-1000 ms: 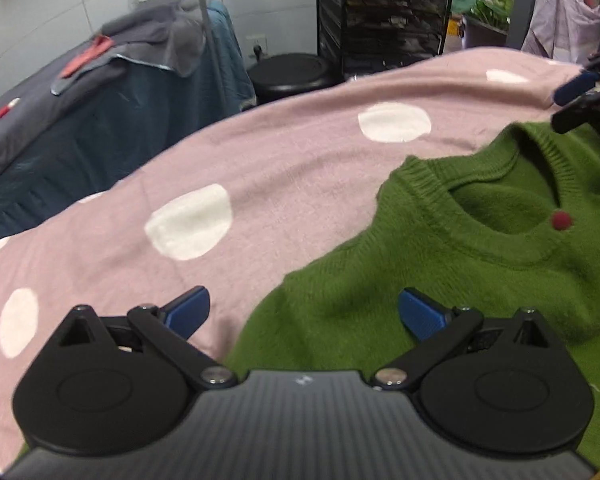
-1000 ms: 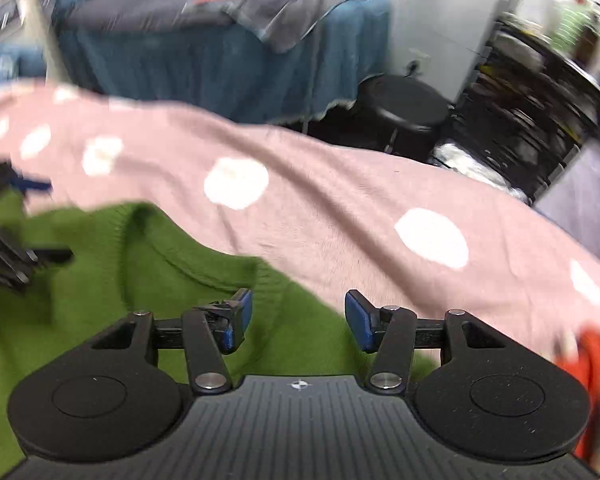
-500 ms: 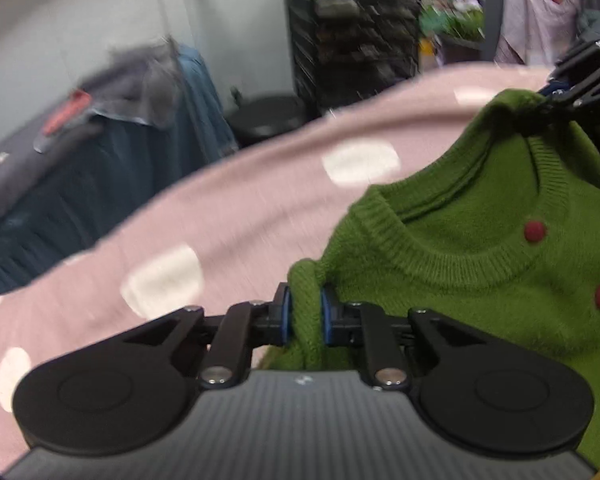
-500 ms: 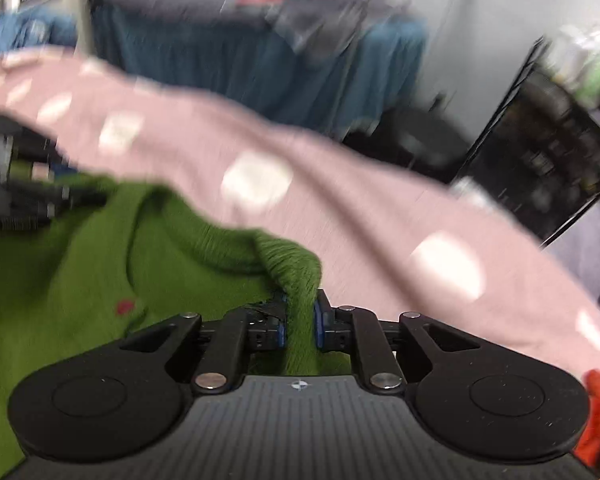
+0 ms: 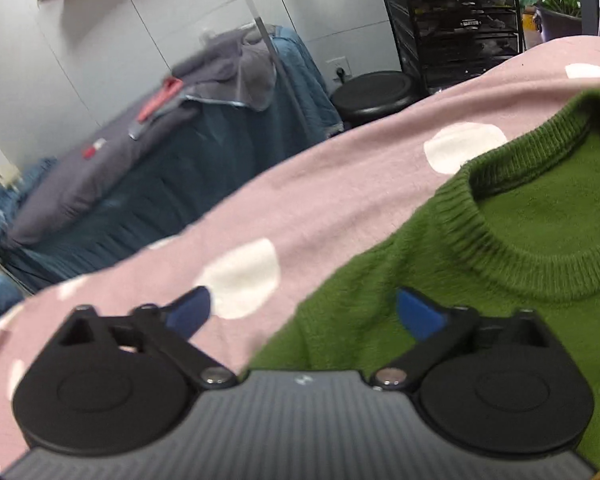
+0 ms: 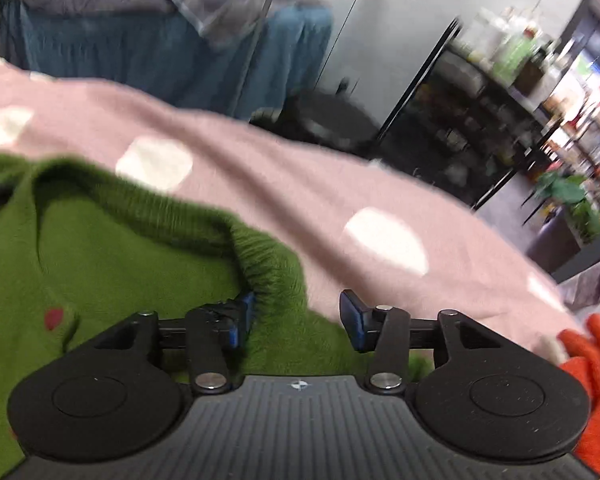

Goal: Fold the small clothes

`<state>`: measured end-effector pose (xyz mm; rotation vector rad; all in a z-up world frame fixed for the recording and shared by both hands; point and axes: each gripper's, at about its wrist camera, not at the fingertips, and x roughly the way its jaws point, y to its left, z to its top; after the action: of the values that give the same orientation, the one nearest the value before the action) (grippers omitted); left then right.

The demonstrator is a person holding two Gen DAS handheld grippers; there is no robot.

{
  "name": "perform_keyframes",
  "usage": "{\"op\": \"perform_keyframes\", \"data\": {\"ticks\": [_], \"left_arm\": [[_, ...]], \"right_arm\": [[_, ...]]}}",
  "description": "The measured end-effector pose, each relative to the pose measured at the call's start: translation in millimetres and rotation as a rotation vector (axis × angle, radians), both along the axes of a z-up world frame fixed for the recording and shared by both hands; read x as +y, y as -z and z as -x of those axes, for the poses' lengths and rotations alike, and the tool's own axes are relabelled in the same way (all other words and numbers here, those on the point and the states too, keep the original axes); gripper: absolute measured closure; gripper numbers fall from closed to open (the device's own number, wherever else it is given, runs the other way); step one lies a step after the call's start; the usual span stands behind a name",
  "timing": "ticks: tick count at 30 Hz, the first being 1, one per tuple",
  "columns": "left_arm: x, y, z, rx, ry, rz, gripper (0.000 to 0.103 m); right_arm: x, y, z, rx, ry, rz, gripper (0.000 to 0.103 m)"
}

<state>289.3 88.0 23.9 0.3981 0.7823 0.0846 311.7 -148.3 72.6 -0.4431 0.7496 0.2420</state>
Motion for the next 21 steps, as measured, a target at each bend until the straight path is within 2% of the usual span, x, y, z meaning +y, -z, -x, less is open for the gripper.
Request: {"op": "perform_keyframes", "data": {"ticks": [2, 4, 5, 7, 9, 11, 13, 17, 19, 21], "left_arm": [[-6, -13, 12, -0.034, 0.023, -0.036, 0.000], [-10, -33, 34, -0.082, 0.021, -0.013, 0.000], [-10, -43, 48, -0.099, 0.034, 0.034, 0.000], [-10, -59, 74, -0.118, 0.051, 0.144, 0.000], [-13, -64, 110, -0.095, 0.083, 0.249, 0.000], [-21, -57, 144, -0.033, 0.117, 0.306, 0.000], [-32, -44, 175, 0.022, 0.137, 0.291, 0.000], [-50, -11, 222, 0.107, 0.094, 0.160, 0.000], [-48, -1, 236, 0.138, 0.055, 0.172, 0.000], [-41, 3, 247, 0.107, 0.019, 0.229, 0.000]], "right_arm": [[-6, -22, 19, -0.052, -0.005, -0.073, 0.015], [-10, -40, 43, -0.095, -0.050, -0.139, 0.014], [-11, -47, 57, -0.108, -0.081, -0.162, 0.009], [-12, -54, 86, -0.107, -0.124, -0.217, 0.009], [-16, -57, 116, -0.044, -0.195, -0.286, 0.013], [-18, -52, 149, 0.028, -0.258, -0.346, 0.016], [-20, -40, 178, 0.099, -0.284, -0.373, 0.016], [-25, -10, 224, 0.140, -0.264, -0.318, 0.016], [-32, 3, 236, 0.158, -0.213, -0.303, 0.014], [-38, 19, 241, 0.156, -0.156, -0.245, 0.011]]}}
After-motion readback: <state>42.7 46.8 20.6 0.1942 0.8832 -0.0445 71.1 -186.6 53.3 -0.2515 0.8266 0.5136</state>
